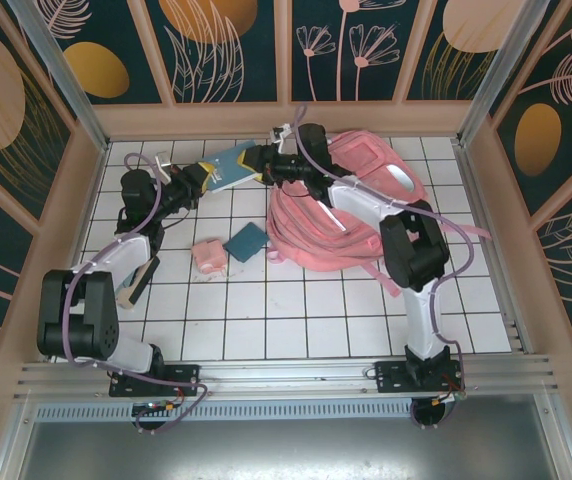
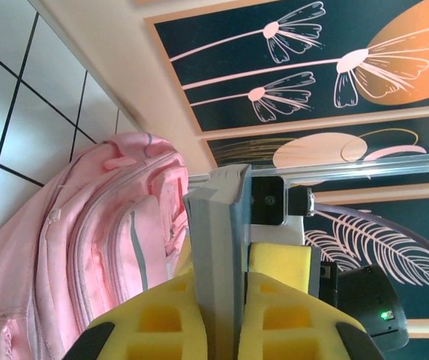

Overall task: Pack the student bag
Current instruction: Pass the personal item, then open the student bag at the top-right of the table.

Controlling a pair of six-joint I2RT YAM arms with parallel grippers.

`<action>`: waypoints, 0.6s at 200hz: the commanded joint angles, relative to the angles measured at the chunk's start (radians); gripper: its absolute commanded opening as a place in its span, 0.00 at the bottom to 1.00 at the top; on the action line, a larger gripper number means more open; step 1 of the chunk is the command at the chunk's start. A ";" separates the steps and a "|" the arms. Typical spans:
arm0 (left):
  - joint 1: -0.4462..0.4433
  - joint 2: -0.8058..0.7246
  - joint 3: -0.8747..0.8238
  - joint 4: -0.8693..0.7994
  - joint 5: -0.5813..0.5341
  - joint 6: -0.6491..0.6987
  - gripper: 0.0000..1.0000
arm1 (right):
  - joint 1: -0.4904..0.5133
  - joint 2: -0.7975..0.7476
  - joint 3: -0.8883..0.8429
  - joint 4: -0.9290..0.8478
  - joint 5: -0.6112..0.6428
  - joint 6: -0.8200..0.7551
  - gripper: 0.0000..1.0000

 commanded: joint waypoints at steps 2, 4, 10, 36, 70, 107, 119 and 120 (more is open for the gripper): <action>-0.001 -0.062 0.028 -0.041 -0.010 0.063 0.00 | -0.019 -0.109 0.019 -0.350 0.195 -0.296 0.42; -0.001 -0.065 0.031 -0.048 -0.012 0.069 0.00 | -0.020 -0.115 0.019 -0.370 0.217 -0.314 0.43; -0.001 -0.071 0.036 -0.071 -0.017 0.084 0.00 | -0.023 -0.131 0.015 -0.430 0.274 -0.359 0.43; -0.001 -0.090 0.049 -0.129 -0.027 0.134 0.00 | -0.023 -0.180 -0.002 -0.636 0.515 -0.547 0.48; -0.001 -0.092 0.049 -0.147 -0.028 0.157 0.00 | -0.023 -0.187 -0.040 -0.789 0.737 -0.717 0.53; -0.001 -0.091 0.050 -0.162 -0.033 0.167 0.00 | 0.005 -0.188 -0.080 -0.833 0.838 -0.828 0.51; -0.001 -0.091 0.047 -0.164 -0.033 0.166 0.00 | 0.017 -0.185 -0.090 -0.840 0.834 -0.850 0.51; -0.001 -0.091 0.046 -0.164 -0.033 0.166 0.00 | 0.019 -0.185 -0.091 -0.840 0.835 -0.852 0.51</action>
